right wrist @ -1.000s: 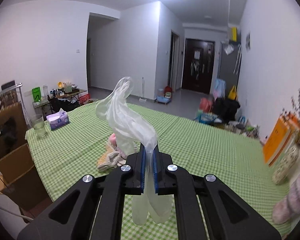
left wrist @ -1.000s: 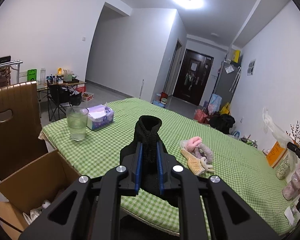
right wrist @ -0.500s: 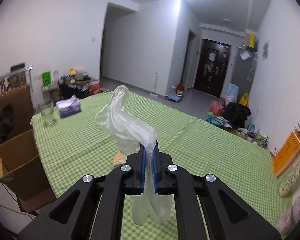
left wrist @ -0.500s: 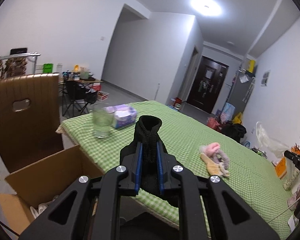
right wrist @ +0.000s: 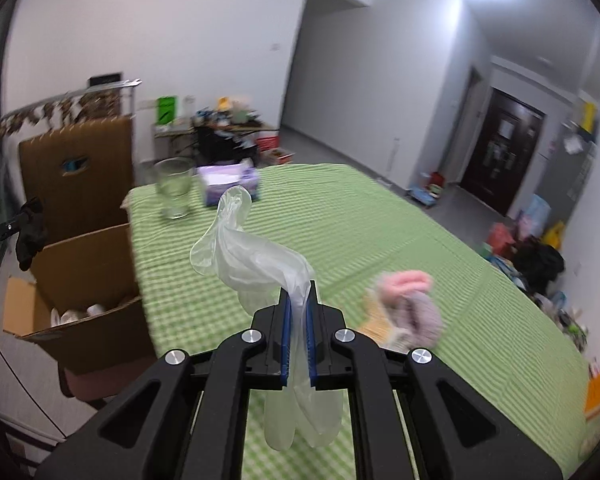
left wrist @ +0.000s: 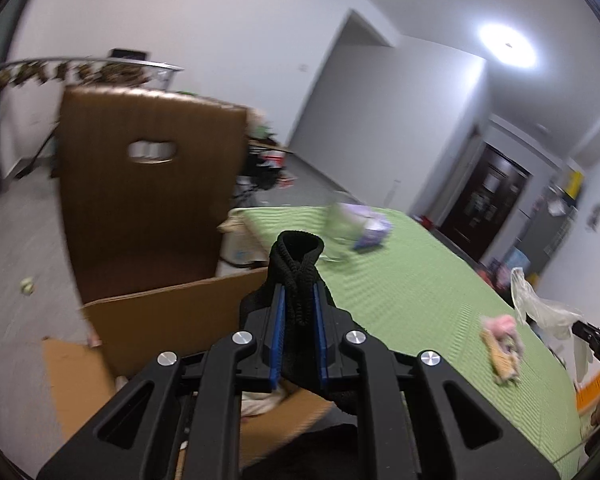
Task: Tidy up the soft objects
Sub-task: 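Carry the black sock and plastic glove into the box and open both grippers, then withdraw both tools from the box back over the table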
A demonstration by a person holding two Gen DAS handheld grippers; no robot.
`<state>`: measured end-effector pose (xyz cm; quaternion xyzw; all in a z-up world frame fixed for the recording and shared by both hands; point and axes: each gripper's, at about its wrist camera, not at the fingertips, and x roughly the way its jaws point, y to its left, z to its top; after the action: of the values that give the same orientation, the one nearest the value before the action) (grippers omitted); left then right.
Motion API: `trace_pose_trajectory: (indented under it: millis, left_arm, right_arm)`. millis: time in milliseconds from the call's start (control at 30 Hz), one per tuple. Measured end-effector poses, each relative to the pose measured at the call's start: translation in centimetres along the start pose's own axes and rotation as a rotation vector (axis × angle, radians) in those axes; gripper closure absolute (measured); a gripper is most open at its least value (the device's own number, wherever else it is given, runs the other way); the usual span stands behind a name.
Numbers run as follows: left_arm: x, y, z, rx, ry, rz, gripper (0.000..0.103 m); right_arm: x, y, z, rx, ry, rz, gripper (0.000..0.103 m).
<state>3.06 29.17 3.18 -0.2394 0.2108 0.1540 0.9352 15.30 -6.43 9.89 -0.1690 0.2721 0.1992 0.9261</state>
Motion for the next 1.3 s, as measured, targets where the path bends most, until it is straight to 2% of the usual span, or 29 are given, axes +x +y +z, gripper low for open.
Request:
trace_pose_trajectory:
  millis: [133,267,533,700,733,767,800,833,1000,1300]
  left_arm:
    - [0.1,4.8,-0.2,-0.081,-0.023,0.093,0.092]
    - [0.8,8.4,-0.9,-0.146,-0.018,0.137,0.092]
    - [5.6,12.9,-3.7,-0.217,0.108,0.215,0.092]
    - [7.9,14.0,-5.4,-0.217,0.193,0.220,0.088]
    - [8.2,14.0,-5.7,-0.212,0.210,0.219,0.078]
    - [8.4,14.0,-6.0,-0.208,0.218,0.222,0.065]
    - [8.5,14.1,-6.1,-0.203,0.221,0.228,0.060]
    - [8.6,14.1,-6.2,-0.195,0.221,0.238,0.054]
    - [9.2,13.6,-6.5,-0.163,0.231,0.238,0.049]
    - [9.2,13.6,-6.6,-0.164,0.239,0.239,0.048]
  right_arm:
    - [2.9,4.9,1.7,-0.098,0.025,0.068,0.096]
    - [6.4,10.7,2.7,-0.220,0.071,0.138,0.096]
    - [13.7,21.0,3.3,-0.351,0.172,0.273,0.096]
    - [19.7,26.7,2.3,-0.423,0.265,0.292,0.095]
    - [20.6,27.3,2.1,-0.428,0.282,0.287,0.093]
    - [22.2,28.1,1.7,-0.433,0.311,0.276,0.079]
    - [23.0,28.7,1.4,-0.434,0.318,0.264,0.054]
    - [23.6,29.1,1.2,-0.436,0.312,0.253,0.047]
    - [25.3,29.9,0.4,-0.439,0.330,0.271,0.045]
    - [25.4,28.9,1.0,-0.414,0.329,0.286,0.045]
